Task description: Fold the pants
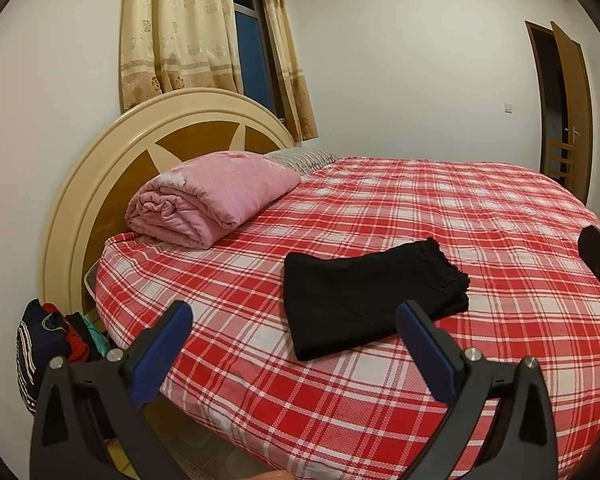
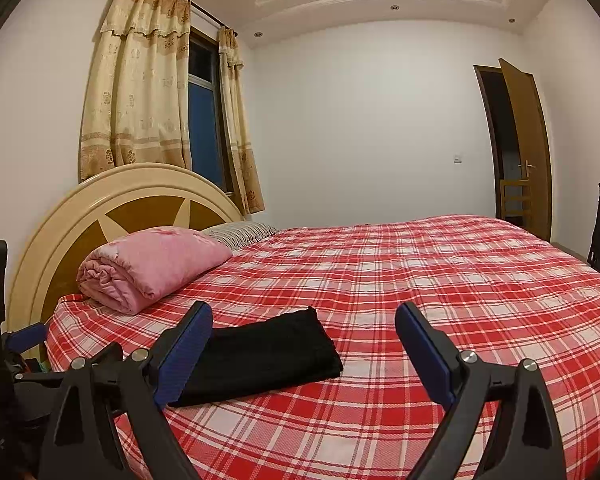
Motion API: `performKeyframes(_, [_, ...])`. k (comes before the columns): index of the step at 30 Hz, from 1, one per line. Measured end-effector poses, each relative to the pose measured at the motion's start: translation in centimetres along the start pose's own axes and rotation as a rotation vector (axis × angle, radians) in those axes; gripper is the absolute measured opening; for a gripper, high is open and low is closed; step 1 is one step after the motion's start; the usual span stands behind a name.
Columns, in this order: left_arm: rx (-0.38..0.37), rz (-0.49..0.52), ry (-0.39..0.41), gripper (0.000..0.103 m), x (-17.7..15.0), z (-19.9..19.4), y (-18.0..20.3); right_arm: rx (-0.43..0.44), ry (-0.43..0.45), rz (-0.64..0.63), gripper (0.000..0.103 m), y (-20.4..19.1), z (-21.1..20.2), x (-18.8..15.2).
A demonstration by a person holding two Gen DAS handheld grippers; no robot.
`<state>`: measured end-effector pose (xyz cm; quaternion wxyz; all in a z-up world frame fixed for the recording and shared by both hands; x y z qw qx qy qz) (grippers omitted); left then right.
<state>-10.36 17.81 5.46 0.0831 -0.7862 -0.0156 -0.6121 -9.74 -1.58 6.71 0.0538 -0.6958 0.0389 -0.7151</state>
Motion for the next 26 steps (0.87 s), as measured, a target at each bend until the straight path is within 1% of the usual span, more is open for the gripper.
performKeyframes(7, [-0.006, 0.002, -0.007, 0.103, -0.15, 0.1, 0.34, -0.006, 0.002, -0.004, 0.093, 0.15, -0.04, -0.14])
performKeyframes(13, [-0.004, -0.003, -0.03, 0.103, -0.45, 0.65, 0.25, -0.012, -0.004, -0.001, 0.093, 0.23, 0.05, -0.35])
performKeyframes(17, [-0.005, -0.008, -0.026, 0.103, -0.37, 0.61, 0.11, -0.013, -0.005, -0.007, 0.093, 0.12, 0.03, -0.52])
performKeyframes(22, [-0.006, 0.001, -0.001, 0.103, -0.38, 0.38, 0.33, -0.015, -0.007, -0.004, 0.093, 0.15, 0.03, -0.6])
performKeyframes(26, [-0.006, 0.008, -0.003, 0.103, -0.4, 0.45, 0.64, -0.019, -0.008, 0.001, 0.093, 0.15, 0.05, -0.66])
Point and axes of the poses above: each gripper's, at about its wrist camera, not at the fingertips, and z roughly the way its jaws point, y to its right, x to its top, the point moved 4 cm from there along z, roughly the way its jaws point, and after that the axes turned 12 degrees about y, right-handed, at the moved point
